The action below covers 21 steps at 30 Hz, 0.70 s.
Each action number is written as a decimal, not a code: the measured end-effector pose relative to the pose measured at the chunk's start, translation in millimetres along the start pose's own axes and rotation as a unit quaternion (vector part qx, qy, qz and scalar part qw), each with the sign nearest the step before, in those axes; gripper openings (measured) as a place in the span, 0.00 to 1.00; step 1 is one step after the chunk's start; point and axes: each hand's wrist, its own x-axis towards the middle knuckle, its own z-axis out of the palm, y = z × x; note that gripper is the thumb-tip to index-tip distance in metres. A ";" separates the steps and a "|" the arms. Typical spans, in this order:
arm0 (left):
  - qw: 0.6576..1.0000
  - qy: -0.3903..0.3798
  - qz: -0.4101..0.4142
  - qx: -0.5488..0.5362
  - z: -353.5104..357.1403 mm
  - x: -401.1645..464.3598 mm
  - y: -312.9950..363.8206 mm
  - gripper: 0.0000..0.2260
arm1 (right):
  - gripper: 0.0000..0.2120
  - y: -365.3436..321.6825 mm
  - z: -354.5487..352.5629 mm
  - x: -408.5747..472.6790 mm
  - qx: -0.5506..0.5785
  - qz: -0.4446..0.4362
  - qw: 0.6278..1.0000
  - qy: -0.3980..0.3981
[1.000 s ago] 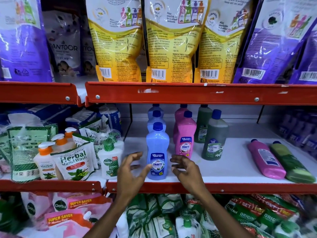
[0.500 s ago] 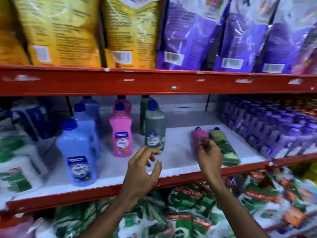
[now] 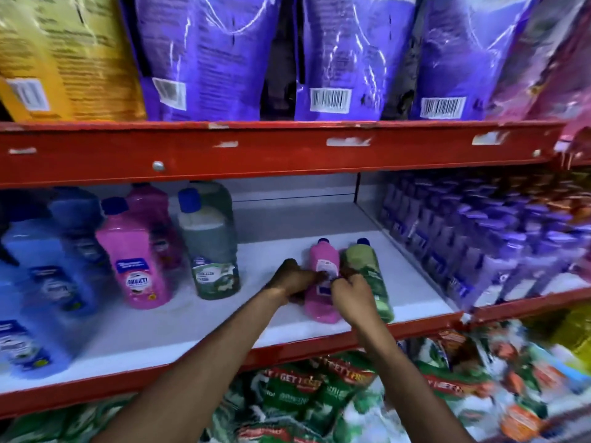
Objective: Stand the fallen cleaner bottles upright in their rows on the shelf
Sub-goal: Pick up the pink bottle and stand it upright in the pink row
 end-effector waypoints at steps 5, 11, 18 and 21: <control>0.996 -0.036 -0.052 -0.060 2.8 -7.6 10.1 0.14 | 0.10 -1.0 -4.8 5.9 0.021 -0.008 1.000 -0.014; 0.998 0.001 0.037 -0.057 -28.3 -52.6 1.6 0.11 | 0.07 -2.5 -2.7 -8.4 0.070 -0.051 0.996 -0.028; 0.969 0.007 0.201 -0.141 -124.3 -128.6 -51.3 0.15 | 0.16 -32.9 64.1 -67.6 0.158 -0.156 0.972 -0.080; 0.962 0.060 0.239 -0.118 -167.1 -146.7 -77.8 0.18 | 0.17 -53.6 109.4 -89.1 0.135 -0.204 0.967 -0.078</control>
